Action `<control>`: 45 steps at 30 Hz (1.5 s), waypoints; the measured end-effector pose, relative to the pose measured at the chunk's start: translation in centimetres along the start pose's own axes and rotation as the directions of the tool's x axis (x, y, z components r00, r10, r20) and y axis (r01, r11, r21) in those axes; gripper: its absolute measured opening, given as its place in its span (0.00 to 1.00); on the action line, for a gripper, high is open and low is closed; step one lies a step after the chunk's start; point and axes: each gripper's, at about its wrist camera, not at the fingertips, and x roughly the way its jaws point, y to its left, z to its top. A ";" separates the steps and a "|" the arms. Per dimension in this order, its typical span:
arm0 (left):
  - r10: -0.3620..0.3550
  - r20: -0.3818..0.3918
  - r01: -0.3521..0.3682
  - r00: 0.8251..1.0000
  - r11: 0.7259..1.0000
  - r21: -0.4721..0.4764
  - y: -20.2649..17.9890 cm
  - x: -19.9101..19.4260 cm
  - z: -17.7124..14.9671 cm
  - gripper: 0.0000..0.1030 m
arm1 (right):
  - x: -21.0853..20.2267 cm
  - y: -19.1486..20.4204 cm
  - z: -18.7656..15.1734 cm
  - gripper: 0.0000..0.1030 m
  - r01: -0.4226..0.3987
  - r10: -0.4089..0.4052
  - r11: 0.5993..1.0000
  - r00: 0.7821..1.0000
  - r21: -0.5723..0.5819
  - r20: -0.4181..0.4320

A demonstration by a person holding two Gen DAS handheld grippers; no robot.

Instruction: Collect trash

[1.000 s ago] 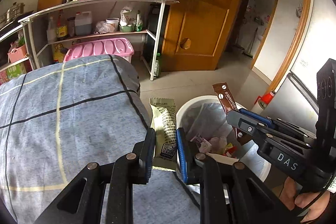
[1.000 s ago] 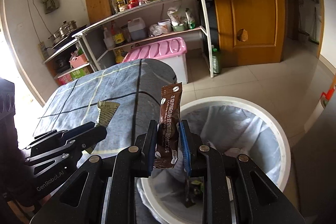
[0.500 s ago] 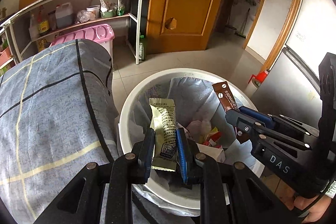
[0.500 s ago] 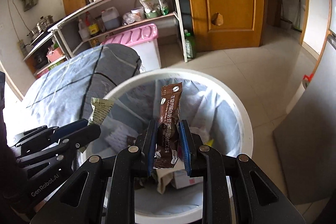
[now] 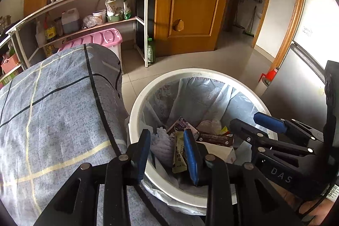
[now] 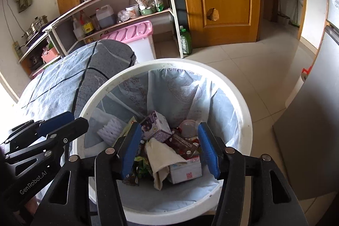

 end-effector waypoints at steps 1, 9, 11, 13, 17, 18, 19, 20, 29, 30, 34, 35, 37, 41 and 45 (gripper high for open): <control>-0.001 0.008 0.001 1.000 1.000 -0.002 0.1 -0.4 -0.1 0.31 | -0.4 0.0 0.0 0.55 -0.003 0.003 1.000 1.000 0.008 0.011; 0.070 0.105 -0.070 0.992 0.998 -0.005 0.9 -4.3 -0.8 0.31 | -4.1 1.4 -0.7 0.55 0.003 -0.005 1.000 0.995 0.014 0.104; 0.085 0.118 -0.085 0.989 0.996 -0.005 0.9 -5.2 -1.2 0.31 | -5.1 2.0 -1.2 0.55 0.004 -0.005 1.000 0.992 0.008 0.128; 0.105 0.138 -0.106 0.985 0.994 0.000 0.9 -6.3 -1.8 0.31 | -6.1 2.5 -1.8 0.55 0.008 -0.008 1.000 0.989 0.004 0.148; 0.107 0.172 -0.106 0.979 0.994 -0.014 1.1 -8.6 -2.8 0.31 | -8.1 3.5 -2.9 0.55 0.023 -0.021 1.000 0.982 -0.007 0.185; 0.106 0.184 -0.104 0.977 0.994 -0.020 1.2 -9.2 -3.1 0.31 | -8.7 3.9 -3.2 0.55 0.035 -0.032 0.999 0.980 -0.015 0.198; 0.105 0.197 -0.103 0.975 0.994 -0.022 1.2 -9.8 -3.4 0.31 | -9.2 4.1 -3.6 0.55 0.042 -0.037 0.999 0.977 -0.019 0.208; 0.112 0.206 -0.110 0.972 0.994 -0.022 1.3 -10.3 -3.8 0.31 | -9.7 4.3 -4.0 0.55 0.046 -0.040 0.999 0.976 -0.021 0.216; 0.130 0.251 -0.132 0.959 0.991 -0.009 0.8 -14.2 -7.0 0.40 | -13.4 5.5 -7.2 0.55 0.069 -0.062 0.997 0.964 -0.017 0.259; 0.128 0.256 -0.131 0.958 0.991 -0.004 0.7 -14.6 -7.3 0.40 | -13.7 5.5 -7.6 0.55 0.068 -0.063 0.998 0.963 -0.013 0.262; 0.137 0.286 -0.146 0.948 0.989 0.008 0.2 -16.0 -8.4 0.40 | -14.8 5.7 -8.9 0.55 0.068 -0.062 0.998 0.959 -0.010 0.278; 0.136 0.291 -0.145 0.947 0.989 0.010 0.0 -16.3 -8.6 0.40 | -15.0 5.8 -9.2 0.55 0.069 -0.063 0.998 0.958 -0.011 0.281; 0.132 0.300 -0.146 0.945 0.989 0.023 -0.5 -16.7 -8.9 0.40 | -15.3 5.9 -9.5 0.55 0.059 -0.054 0.998 0.959 -0.010 0.279; 0.140 0.310 -0.153 0.941 0.988 0.020 -0.8 -17.2 -9.0 0.40 | -15.9 6.4 -10.0 0.55 0.062 -0.053 0.998 0.954 -0.020 0.294; 0.145 0.314 -0.157 0.938 0.988 0.012 -0.8 -17.5 -9.0 0.40 | -16.1 6.5 -10.1 0.55 0.060 -0.051 0.998 0.952 -0.021 0.303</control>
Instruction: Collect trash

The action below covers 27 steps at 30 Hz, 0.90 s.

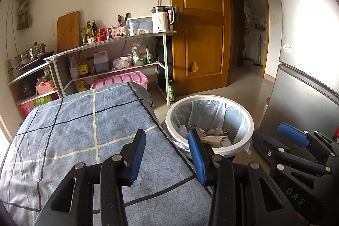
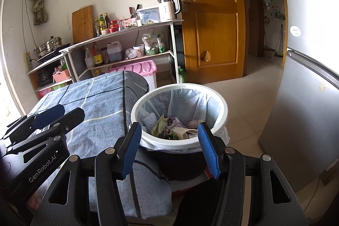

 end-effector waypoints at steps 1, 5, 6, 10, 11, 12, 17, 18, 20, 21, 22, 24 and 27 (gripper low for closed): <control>0.000 -0.001 0.000 1.000 1.000 0.000 0.0 0.0 0.0 0.40 | 0.0 0.0 0.0 0.55 0.000 0.000 1.000 1.000 -0.001 0.001; 0.002 -0.001 -0.002 1.000 1.000 0.001 0.0 0.0 0.0 0.40 | -0.1 0.1 0.0 0.55 0.000 0.000 1.000 1.000 -0.001 0.003; 0.002 0.001 -0.002 1.000 1.000 -0.001 0.0 -0.2 0.0 0.40 | -0.2 0.1 -0.1 0.55 -0.001 0.001 1.000 1.000 0.000 0.004; 0.005 0.005 -0.005 1.000 1.000 0.002 0.1 -0.4 -0.1 0.40 | -0.2 0.2 0.0 0.55 -0.001 0.001 1.000 1.000 -0.002 0.002; 0.007 0.003 -0.007 1.000 1.000 0.001 0.1 -0.4 -0.1 0.40 | -0.2 0.2 0.0 0.55 -0.002 0.002 1.000 1.000 -0.002 0.003; 0.007 0.002 -0.007 1.000 1.000 0.000 0.1 -0.5 -0.1 0.40 | -0.1 0.2 0.0 0.55 -0.002 0.002 1.000 1.000 -0.003 0.003; 0.008 -0.003 -0.008 1.000 1.000 0.001 0.1 -0.6 -0.2 0.41 | -0.1 0.3 0.0 0.55 0.000 0.000 1.000 1.000 0.000 -0.001; 0.008 -0.003 -0.008 1.000 1.000 0.000 0.1 -0.5 -0.2 0.41 | -0.1 0.2 0.0 0.55 -0.001 0.001 1.000 1.000 0.001 -0.001; 0.008 -0.003 -0.008 1.000 1.000 0.000 0.1 -0.5 -0.2 0.41 | 0.0 0.2 0.0 0.55 0.001 -0.001 1.000 1.000 0.000 -0.002; 0.009 -0.003 -0.009 1.000 1.000 0.000 0.1 -0.5 -0.2 0.41 | 0.0 0.2 0.0 0.55 0.001 -0.001 1.000 1.000 0.000 -0.002; 0.009 -0.003 -0.009 1.000 1.000 -0.001 0.1 -0.5 -0.2 0.41 | 0.0 0.1 0.0 0.55 0.000 0.000 1.000 1.000 0.001 -0.002; 0.008 -0.003 -0.008 1.000 1.000 -0.001 0.1 -0.5 -0.2 0.41 | 0.0 0.1 0.0 0.55 0.000 0.000 1.000 1.000 -0.001 -0.002; 0.009 -0.002 -0.009 1.000 1.000 0.000 0.2 -0.5 -0.2 0.41 | 0.0 0.2 0.0 0.55 -0.003 0.003 1.000 1.000 -0.001 0.000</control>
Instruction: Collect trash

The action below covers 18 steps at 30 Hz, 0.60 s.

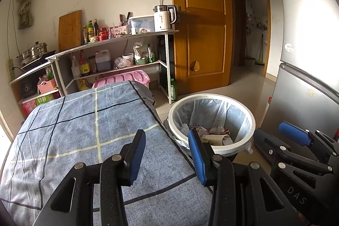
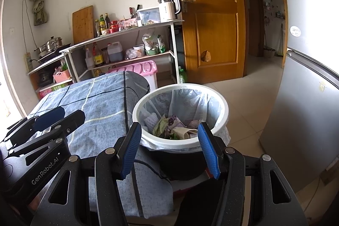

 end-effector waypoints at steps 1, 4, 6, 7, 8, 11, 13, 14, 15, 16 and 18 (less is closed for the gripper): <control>0.001 0.000 -0.001 1.000 1.000 0.000 0.0 0.1 0.0 0.41 | 0.0 0.1 0.0 0.55 0.001 -0.001 1.000 1.000 -0.001 0.000; 0.000 -0.002 0.000 1.000 1.000 -0.001 -0.1 0.1 0.0 0.41 | 0.0 0.1 0.1 0.55 -0.002 0.002 1.000 1.000 0.000 0.001; 0.000 -0.003 0.000 1.000 1.000 -0.002 0.0 0.1 -0.1 0.41 | 0.0 0.1 0.0 0.55 -0.001 0.001 1.000 1.000 0.002 0.000; 0.002 -0.003 -0.002 1.000 1.000 -0.002 0.0 0.2 -0.1 0.41 | 0.0 0.1 0.1 0.55 -0.002 0.002 1.000 1.000 0.001 0.000; 0.002 -0.002 -0.002 1.000 1.000 -0.002 0.0 0.2 -0.1 0.41 | 0.0 0.1 0.1 0.55 -0.001 0.001 1.000 1.000 0.000 0.000; 0.004 -0.005 -0.004 1.000 1.000 -0.003 0.0 0.2 -0.2 0.41 | 0.0 0.1 0.1 0.55 -0.002 0.002 1.000 1.000 0.001 -0.001; 0.004 -0.006 -0.004 1.000 1.000 -0.004 0.0 0.2 -0.3 0.41 | 0.0 0.1 0.0 0.55 -0.001 0.001 1.000 1.000 0.001 -0.001; 0.004 -0.007 -0.004 1.000 1.000 -0.004 0.0 0.2 -0.3 0.41 | 0.0 0.2 0.0 0.55 -0.002 0.002 1.000 1.000 0.002 -0.002; 0.005 -0.005 -0.005 1.000 1.000 -0.004 0.0 0.2 -0.3 0.41 | 0.0 0.2 0.0 0.55 0.000 0.000 1.000 1.000 0.000 -0.001; 0.005 -0.005 -0.005 1.000 1.000 -0.004 0.1 0.2 -0.3 0.41 | 0.0 0.2 0.0 0.55 0.000 0.000 1.000 1.000 -0.001 -0.001; 0.006 -0.007 -0.006 1.000 1.000 -0.005 0.1 0.2 -0.3 0.41 | 0.0 0.2 0.1 0.55 -0.001 0.001 1.000 1.000 0.001 -0.002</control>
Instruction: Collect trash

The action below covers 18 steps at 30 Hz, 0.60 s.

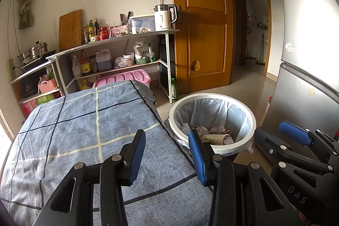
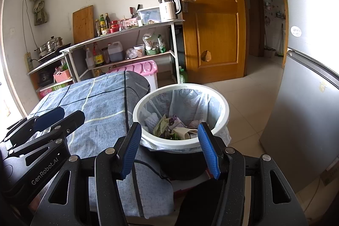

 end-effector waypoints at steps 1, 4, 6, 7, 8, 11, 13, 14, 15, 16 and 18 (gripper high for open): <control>0.000 0.000 0.000 1.000 1.000 -0.001 0.0 0.0 0.0 0.41 | 0.0 0.0 0.0 0.55 -0.001 0.001 1.000 1.000 0.000 -0.001; 0.000 -0.002 0.000 1.000 1.000 0.000 0.1 0.0 -0.1 0.41 | 0.0 0.0 0.0 0.55 -0.002 0.002 1.000 1.000 0.000 -0.002; 0.000 -0.001 0.000 1.000 1.000 0.001 0.0 0.0 0.0 0.41 | 0.0 0.0 0.0 0.55 -0.001 0.001 1.000 1.000 -0.001 0.000; 0.000 -0.001 0.000 1.000 1.000 0.001 0.1 -0.1 0.0 0.41 | 0.0 0.0 0.0 0.55 -0.002 0.002 1.000 1.000 -0.001 -0.001; 0.000 -0.001 0.000 1.000 1.000 0.000 0.0 0.0 0.0 0.41 | 0.0 0.0 0.0 0.55 -0.002 0.002 1.000 1.000 -0.001 -0.001; 0.000 -0.002 0.000 1.000 1.000 0.000 0.0 0.0 0.0 0.41 | 0.0 0.0 0.0 0.55 -0.002 0.002 1.000 1.000 0.000 -0.001; 0.000 -0.002 0.000 1.000 1.000 0.001 0.0 -0.1 0.0 0.41 | 0.0 0.0 0.0 0.55 -0.001 0.001 1.000 1.000 0.000 -0.001; 0.000 -0.002 0.000 1.000 1.000 0.001 0.0 0.0 0.1 0.41 | 0.0 0.0 0.0 0.55 -0.002 0.002 1.000 1.000 0.001 0.000; 0.000 -0.002 0.000 1.000 1.000 0.000 0.1 -0.1 0.0 0.41 | 0.0 0.0 0.0 0.55 -0.002 0.002 1.000 1.000 -0.001 -0.001; 0.000 -0.001 0.000 1.000 1.000 0.000 0.0 0.0 0.0 0.41 | 0.0 0.0 0.0 0.55 -0.001 0.001 1.000 1.000 -0.002 -0.002; 0.001 -0.003 -0.001 1.000 1.000 0.000 0.0 0.0 0.1 0.41 | 0.0 0.0 0.0 0.55 -0.003 0.003 1.000 1.000 0.000 -0.003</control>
